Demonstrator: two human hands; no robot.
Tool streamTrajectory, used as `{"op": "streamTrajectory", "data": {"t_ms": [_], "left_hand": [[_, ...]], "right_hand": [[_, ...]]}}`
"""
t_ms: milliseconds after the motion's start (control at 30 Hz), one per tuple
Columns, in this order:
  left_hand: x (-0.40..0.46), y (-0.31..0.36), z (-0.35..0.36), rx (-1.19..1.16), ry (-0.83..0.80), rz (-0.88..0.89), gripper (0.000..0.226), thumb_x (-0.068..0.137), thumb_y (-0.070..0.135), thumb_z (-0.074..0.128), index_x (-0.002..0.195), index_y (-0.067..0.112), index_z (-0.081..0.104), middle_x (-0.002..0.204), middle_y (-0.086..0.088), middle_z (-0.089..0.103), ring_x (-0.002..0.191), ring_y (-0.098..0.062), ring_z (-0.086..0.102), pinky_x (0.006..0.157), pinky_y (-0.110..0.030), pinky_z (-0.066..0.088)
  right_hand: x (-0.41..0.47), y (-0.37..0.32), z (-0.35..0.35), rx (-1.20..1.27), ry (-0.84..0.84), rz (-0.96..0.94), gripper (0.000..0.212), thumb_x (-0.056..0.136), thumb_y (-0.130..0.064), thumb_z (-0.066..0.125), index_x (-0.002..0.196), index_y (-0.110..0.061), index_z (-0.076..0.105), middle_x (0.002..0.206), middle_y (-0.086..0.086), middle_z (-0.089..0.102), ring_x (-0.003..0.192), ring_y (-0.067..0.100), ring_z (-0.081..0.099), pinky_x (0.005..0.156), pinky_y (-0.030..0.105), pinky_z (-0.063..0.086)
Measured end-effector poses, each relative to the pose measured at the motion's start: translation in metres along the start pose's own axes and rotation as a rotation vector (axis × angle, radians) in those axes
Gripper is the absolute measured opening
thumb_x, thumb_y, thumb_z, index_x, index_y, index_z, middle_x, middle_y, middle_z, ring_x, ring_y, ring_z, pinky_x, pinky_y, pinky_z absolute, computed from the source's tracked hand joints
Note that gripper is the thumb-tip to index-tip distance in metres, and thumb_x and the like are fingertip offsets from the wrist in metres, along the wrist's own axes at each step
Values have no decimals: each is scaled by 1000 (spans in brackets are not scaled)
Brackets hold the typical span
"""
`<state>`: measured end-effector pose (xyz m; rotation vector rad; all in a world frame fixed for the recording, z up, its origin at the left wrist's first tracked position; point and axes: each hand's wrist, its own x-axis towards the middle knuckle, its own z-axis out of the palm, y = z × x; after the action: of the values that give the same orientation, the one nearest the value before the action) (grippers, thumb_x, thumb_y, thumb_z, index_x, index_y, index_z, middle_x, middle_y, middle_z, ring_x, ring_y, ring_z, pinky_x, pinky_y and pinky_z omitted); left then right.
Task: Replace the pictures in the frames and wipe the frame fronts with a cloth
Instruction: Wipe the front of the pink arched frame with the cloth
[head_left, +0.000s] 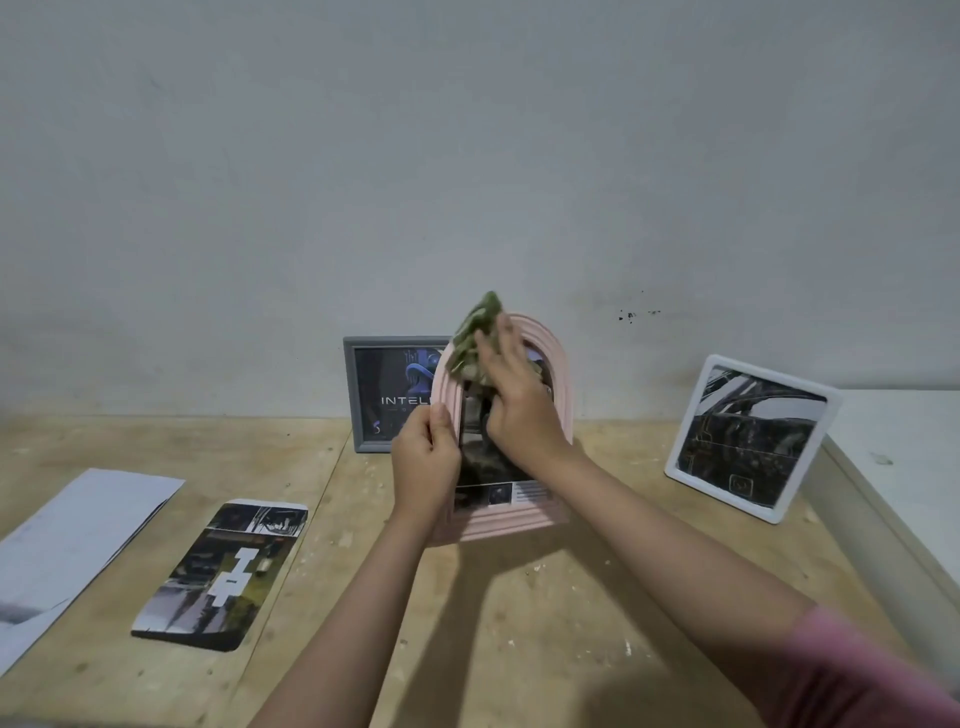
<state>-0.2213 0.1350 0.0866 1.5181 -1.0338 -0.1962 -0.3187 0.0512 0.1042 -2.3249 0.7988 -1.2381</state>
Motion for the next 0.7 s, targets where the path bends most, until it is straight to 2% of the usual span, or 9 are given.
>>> {"op": "streamTrajectory", "data": {"t_ms": [100, 167, 233, 267, 400, 533, 567, 633, 700], "left_hand": [[7, -8, -4, -110, 27, -107, 38, 99, 29, 38, 65, 14, 47, 62, 1, 51, 64, -17, 47, 61, -33, 37], [10, -6, -7, -428, -38, -205, 46, 96, 51, 36, 88, 17, 67, 91, -5, 69, 93, -22, 63, 80, -37, 47], [8, 7, -11, -802, -59, -372, 71, 86, 71, 30, 117, 18, 64, 120, -10, 66, 116, -24, 60, 97, -40, 45], [8, 15, -14, -898, -39, -461, 78, 85, 73, 24, 122, 14, 61, 122, -11, 64, 116, -24, 59, 99, -40, 45], [14, 13, -31, -936, -39, -618, 88, 87, 73, 17, 107, 3, 67, 107, -17, 69, 103, -29, 65, 96, -42, 48], [16, 0, -44, -913, -114, -755, 66, 91, 55, 39, 59, 9, 75, 71, -15, 71, 66, -28, 70, 72, -39, 55], [18, -2, -46, -877, -160, -791, 57, 92, 47, 43, 62, 10, 75, 73, -15, 71, 67, -28, 70, 72, -38, 55], [20, -4, -48, -780, -214, -864, 42, 91, 36, 48, 92, 3, 74, 96, -21, 70, 87, -32, 70, 88, -45, 53], [22, -13, -46, -671, -207, -902, 45, 91, 32, 53, 118, -3, 62, 115, -26, 64, 103, -37, 65, 97, -51, 48]], "right_hand": [[-10, -13, 15, -33, -122, -199, 66, 74, 8, 33, 137, -5, 45, 156, 12, 17, 145, 33, 10, 116, 47, 20], [-17, -17, 22, -27, -172, -252, 60, 71, 14, 37, 126, -2, 55, 155, 11, 23, 145, 31, 13, 115, 52, 21], [-22, -18, 25, -7, -210, -242, 68, 67, 19, 39, 129, -6, 54, 155, 5, 25, 146, 25, 14, 116, 52, 19], [-24, -18, 26, -5, -232, -243, 70, 66, 19, 39, 130, -6, 54, 154, 4, 26, 145, 24, 15, 116, 53, 19], [-33, -19, 28, -5, -307, -279, 67, 61, 11, 36, 120, -6, 62, 148, 8, 40, 140, 31, 30, 108, 60, 28], [-44, -17, 26, 5, -434, -291, 71, 56, 8, 35, 117, -11, 65, 143, 4, 46, 137, 28, 35, 112, 55, 25], [-46, -16, 25, 6, -459, -291, 70, 57, 9, 35, 116, -11, 66, 142, 4, 48, 137, 28, 36, 113, 52, 25], [-50, -15, 23, 15, -497, -282, 68, 58, 10, 35, 114, -10, 68, 140, 4, 50, 134, 27, 39, 113, 47, 28], [-53, -14, 23, 19, -526, -271, 66, 59, 11, 34, 112, -9, 69, 138, 5, 52, 131, 26, 43, 111, 43, 32]]}}
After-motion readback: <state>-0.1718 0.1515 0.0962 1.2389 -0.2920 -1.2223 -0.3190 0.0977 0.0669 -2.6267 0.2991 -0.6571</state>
